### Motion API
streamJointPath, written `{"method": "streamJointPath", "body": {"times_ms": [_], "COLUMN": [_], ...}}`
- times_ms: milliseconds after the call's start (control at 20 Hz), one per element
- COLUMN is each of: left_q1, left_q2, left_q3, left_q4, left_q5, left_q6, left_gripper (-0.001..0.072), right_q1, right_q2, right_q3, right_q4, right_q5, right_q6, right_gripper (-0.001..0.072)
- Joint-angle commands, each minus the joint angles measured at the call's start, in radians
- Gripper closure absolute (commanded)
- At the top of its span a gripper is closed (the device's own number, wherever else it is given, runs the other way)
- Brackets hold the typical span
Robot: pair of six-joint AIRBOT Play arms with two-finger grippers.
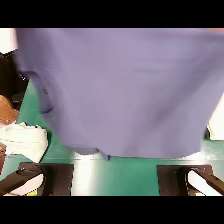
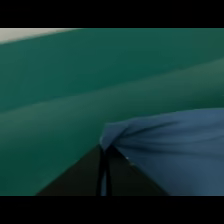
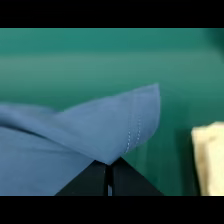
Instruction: Fold the shirts.
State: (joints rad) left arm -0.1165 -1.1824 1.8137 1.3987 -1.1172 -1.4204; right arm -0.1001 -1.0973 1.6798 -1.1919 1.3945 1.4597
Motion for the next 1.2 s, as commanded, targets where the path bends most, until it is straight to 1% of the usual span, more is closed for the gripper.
{"method": "streamJointPath", "body": {"times_ms": [0,150,300,350,400,450,500,600,700,750,850,950,1000,1050,1100,1150], "left_q1": [0.001,0.001,0.001,0.001,0.001,0.001,0.001,0.019,0.060,0.084,0.127,0.149,0.153,0.153,0.153,0.153], "left_q2": [-0.235,-0.384,-0.423,-0.422,-0.420,-0.419,-0.418,-0.397,-0.372,-0.350,-0.275,-0.172,-0.112,-0.052,0.012,0.068], "left_q3": [-0.096,-0.097,-0.098,-0.095,-0.089,-0.078,-0.058,-0.047,-0.050,-0.076,-0.205,-0.406,-0.528,-0.644,-0.768,-0.877], "left_q4": [0.028,0.058,0.081,0.093,0.097,0.111,0.126,0.122,0.091,0.064,0.009,0.003,0.003,-0.004,-0.023,-0.061], "left_q5": [-0.010,0.093,0.167,0.167,0.148,0.107,0.029,-0.103,-0.225,-0.259,-0.269,-0.256,-0.233,-0.202,-0.161,-0.122], "left_q6": [-0.013,-0.013,-0.032,-0.047,-0.046,-0.047,-0.046,-0.046,-0.046,-0.046,-0.046,-0.047,-0.055,-0.082,-0.113,-0.129], "left_gripper": [0.0683,0.0682,0.0682,0.0676,0.0432,0.0191,0.0170,0.0171,0.0171,0.0170,0.0170,0.0170,0.0170,0.0169,0.0169,0.0169], "right_q1": [0.097,0.120,0.144,0.144,0.144,0.144,0.143,0.135,0.117,0.107,0.069,0.030,0.015,0.009,0.010,0.010], "right_q2": [-0.215,-0.382,-0.500,-0.530,-0.550,-0.562,-0.562,-0.533,-0.467,-0.425,-0.325,-0.237,-0.198,-0.164,-0.130,-0.100], "right_q3": [-0.137,-0.129,-0.028,0.016,0.053,0.084,0.103,0.101,0.034,-0.019,-0.157,-0.283,-0.336,-0.380,-0.422,-0.457], "right_q4": [-0.047,-0.028,-0.029,-0.029,-0.029,-0.029,-0.030,-0.030,-0.027,-0.011,0.104,0.222,0.258,0.277,0.283,0.283], "right_q5": [-0.056,-0.164,-0.174,-0.146,-0.112,-0.073,-0.032,0.049,0.082,0.081,0.081,0.079,0.076,0.072,0.062,0.047], "right_q6": [0.017,0.017,0.017,0.017,0.017,0.017,0.016,-0.012,-0.028,-0.032,-0.068,-0.094,-0.100,-0.100,-0.100,-0.100], "right_gripper": [0.0696,0.0696,0.0693,0.0618,0.0428,0.0393,0.0393,0.0393,0.0393,0.0394,0.0394,0.0394,0.0394,0.0393,0.0363,0.0284]}}
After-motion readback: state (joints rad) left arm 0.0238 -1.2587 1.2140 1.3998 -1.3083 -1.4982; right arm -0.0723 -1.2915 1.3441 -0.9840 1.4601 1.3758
